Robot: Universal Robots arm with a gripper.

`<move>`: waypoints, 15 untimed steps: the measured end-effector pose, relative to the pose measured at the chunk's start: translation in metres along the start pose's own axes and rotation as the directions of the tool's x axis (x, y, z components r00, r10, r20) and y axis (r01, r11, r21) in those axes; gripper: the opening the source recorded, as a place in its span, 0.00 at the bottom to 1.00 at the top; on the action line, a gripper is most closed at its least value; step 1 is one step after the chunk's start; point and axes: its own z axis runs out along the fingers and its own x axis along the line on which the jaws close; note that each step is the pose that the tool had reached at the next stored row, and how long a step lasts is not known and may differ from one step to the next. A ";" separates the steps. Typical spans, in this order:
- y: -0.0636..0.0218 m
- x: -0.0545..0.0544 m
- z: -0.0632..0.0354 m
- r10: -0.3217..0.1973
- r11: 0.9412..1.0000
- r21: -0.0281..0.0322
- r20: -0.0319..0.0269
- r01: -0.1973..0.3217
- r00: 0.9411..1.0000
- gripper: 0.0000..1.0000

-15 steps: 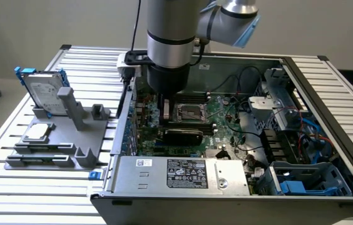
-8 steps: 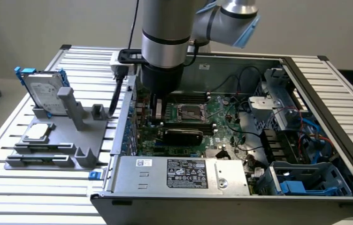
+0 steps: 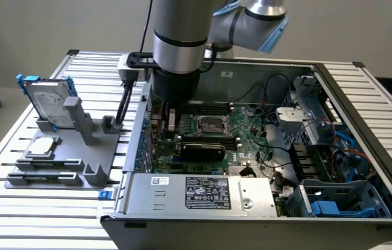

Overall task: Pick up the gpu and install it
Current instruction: 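Press down on the gpu until it lock into place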

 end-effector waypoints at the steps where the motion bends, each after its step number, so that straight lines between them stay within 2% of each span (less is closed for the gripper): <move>1: 0.0007 0.000 -0.0006 0.000 1.000 -0.001 -0.004 0.000 1.000 0.11; 4: 0.0023 0.000 -0.0021 0.001 1.000 -0.002 -0.013 -0.001 1.000 0.11; 12: 0.0061 0.000 -0.0077 0.003 1.000 -0.007 -0.031 -0.004 1.000 0.11; 15: 0.0076 0.000 -0.0078 0.005 1.000 -0.011 -0.044 -0.005 0.999 0.11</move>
